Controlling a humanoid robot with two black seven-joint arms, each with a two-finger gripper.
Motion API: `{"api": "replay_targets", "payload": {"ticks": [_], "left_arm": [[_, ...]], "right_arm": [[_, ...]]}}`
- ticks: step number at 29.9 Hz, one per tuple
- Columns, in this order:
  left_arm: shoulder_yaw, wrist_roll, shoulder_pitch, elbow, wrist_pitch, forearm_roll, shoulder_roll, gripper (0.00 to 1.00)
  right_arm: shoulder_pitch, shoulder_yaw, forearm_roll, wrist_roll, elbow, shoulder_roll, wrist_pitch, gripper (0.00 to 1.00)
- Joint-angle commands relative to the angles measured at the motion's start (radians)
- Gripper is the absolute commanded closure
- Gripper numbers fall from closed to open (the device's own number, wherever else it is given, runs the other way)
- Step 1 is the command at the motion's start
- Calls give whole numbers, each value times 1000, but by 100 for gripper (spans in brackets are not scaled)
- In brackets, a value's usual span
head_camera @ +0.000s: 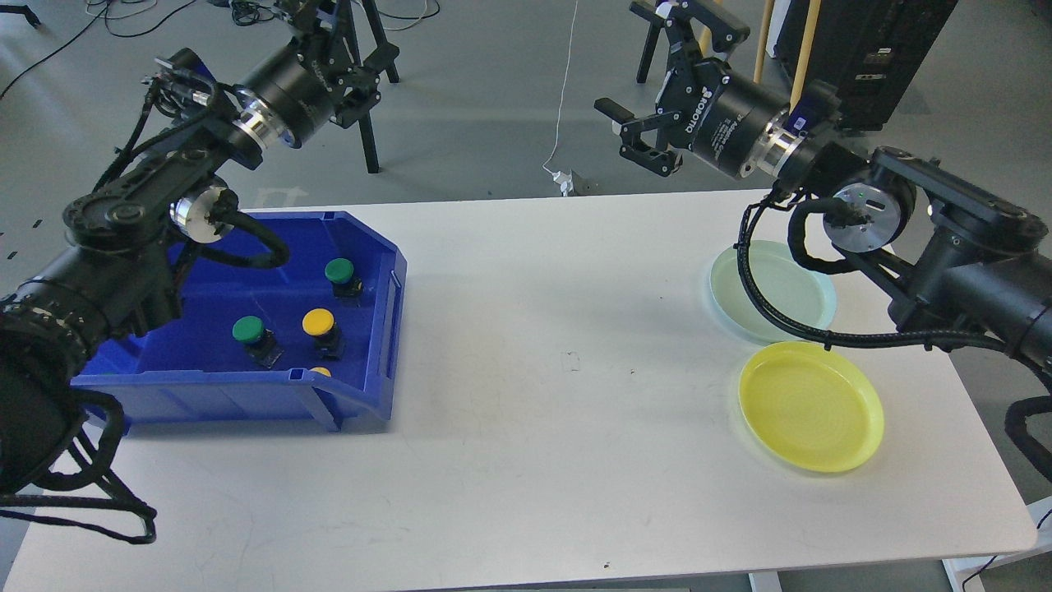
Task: Pass button and place on color plate
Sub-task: 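Move the left gripper over the blue bin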
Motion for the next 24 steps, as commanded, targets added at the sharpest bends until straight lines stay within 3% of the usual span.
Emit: {"api": "replay_targets", "payload": {"ticks": [1,7,11,14,17,20,24], "left_arm": [[0,0,12,12,0,-54,25,0],[12,0,13,46,0,-49,31,0],[-16,0,22,-9,0,-61,-18,0],[-154,0,48,-176,0,-106,-17,0],[-201,0,82,-450,0,-86,67,0],[-91,0,69,-662,0,87,219,0],[262,0,-65,-690,18,367,342,0]], "right_arm": [[-8,66,5,0,-50,-5,0,0],[-27,108,5,-1,-84,-8,0,0],[-28,129,5,-1,-110,-8,0,0],[-54,142,5,0,-107,-7,-10,0],[-79,143,5,0,-108,-10,-29,0],[-108,192,5,-3,-107,-51,-29,0],[-151,255,10,-13,-94,-112,-12,0]]}}
